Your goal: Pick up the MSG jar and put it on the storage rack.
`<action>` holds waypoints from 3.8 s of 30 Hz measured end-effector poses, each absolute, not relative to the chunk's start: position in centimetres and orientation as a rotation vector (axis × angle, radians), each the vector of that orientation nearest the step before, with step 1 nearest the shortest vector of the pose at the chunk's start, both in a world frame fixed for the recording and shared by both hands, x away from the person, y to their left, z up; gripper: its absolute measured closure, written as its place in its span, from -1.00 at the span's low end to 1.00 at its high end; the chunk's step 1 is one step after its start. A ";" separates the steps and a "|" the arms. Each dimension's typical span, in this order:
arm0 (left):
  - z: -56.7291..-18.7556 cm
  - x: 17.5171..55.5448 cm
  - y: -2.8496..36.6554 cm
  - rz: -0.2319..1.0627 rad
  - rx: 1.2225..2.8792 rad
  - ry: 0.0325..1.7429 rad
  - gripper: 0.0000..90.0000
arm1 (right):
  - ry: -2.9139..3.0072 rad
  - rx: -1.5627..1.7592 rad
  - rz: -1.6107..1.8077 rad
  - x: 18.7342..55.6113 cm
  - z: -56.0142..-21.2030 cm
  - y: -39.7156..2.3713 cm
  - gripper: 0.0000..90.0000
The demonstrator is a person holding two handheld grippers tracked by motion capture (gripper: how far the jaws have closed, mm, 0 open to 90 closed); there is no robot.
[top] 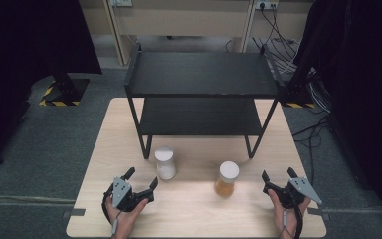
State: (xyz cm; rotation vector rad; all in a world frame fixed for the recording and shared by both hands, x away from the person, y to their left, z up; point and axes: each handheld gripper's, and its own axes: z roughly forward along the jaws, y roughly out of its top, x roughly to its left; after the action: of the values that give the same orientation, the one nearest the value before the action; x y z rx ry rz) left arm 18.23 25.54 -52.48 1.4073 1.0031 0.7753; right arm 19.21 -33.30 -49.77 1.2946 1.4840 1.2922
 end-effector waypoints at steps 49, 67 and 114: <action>-50.3 22.8 22.7 0.719 1.454 0.912 -0.84 | 1.486 1.291 1.297 19.2 -49.8 -33.3 -0.95; -49.4 24.3 21.6 0.736 1.475 0.933 -0.57 | 1.496 1.286 1.295 19.3 -49.7 -33.4 -0.95; -46.8 22.9 21.8 0.763 1.434 0.904 -0.25 | 1.498 1.288 1.293 19.3 -49.7 -33.4 -0.93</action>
State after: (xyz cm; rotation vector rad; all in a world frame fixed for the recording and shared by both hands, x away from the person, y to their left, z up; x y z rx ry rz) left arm 22.92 21.77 -46.83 1.4336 0.9036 0.7633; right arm 19.30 -33.37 -49.70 1.2884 1.4979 1.2934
